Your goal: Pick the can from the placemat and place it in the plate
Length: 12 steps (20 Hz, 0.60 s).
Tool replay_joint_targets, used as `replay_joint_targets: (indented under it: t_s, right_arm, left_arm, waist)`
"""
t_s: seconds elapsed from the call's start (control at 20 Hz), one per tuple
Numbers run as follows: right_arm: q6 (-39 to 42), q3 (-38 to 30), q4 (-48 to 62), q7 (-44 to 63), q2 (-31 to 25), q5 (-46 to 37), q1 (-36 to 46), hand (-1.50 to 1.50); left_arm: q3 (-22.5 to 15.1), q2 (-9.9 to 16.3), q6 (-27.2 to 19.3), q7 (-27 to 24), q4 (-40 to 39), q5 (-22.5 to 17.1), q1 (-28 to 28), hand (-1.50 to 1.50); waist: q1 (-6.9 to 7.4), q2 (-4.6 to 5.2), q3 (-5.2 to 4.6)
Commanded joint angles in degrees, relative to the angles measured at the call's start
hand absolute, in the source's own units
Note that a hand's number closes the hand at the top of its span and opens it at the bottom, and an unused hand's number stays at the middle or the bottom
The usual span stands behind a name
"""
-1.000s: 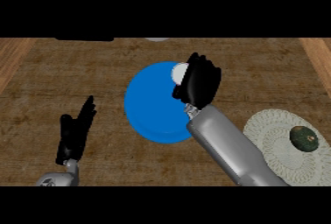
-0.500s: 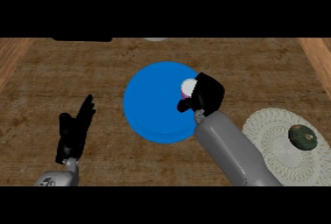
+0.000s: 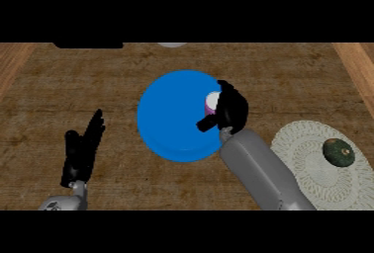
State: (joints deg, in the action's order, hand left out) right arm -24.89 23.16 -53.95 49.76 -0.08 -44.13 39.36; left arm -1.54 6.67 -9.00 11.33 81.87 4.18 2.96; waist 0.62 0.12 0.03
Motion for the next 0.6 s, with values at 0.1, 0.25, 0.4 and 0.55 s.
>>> replay_joint_targets:
  t_s: [0.1,0.25,0.4,0.55]
  right_arm:
    - [-16.63,-3.8,-11.01,-10.61,0.08,4.52,-2.65,-1.5]
    - [-22.65,-2.44,-17.91,-13.12,0.08,8.05,-8.95,-1.5]
    - [-23.49,-3.62,-21.98,-22.33,0.08,14.87,-15.6,-1.5]
    - [-19.62,-5.08,-25.6,-29.54,-1.67,21.38,-19.6,-1.5]
  left_arm:
    - [0.33,0.01,0.42,1.93,1.39,-0.89,0.22,0.0]
    - [-0.19,-0.61,-0.96,1.14,1.43,0.45,-0.94,0.0]
    - [-1.1,-0.97,-1.49,1.8,2.94,1.43,-1.55,0.0]
    - [-0.08,0.46,0.51,3.51,5.63,-0.12,-2.17,0.0]
  waist:
    - [-0.47,-0.14,0.15]
    - [-0.83,-0.27,0.08]
    - [-0.75,-0.12,0.07]
    - [-0.58,-0.15,0.03]
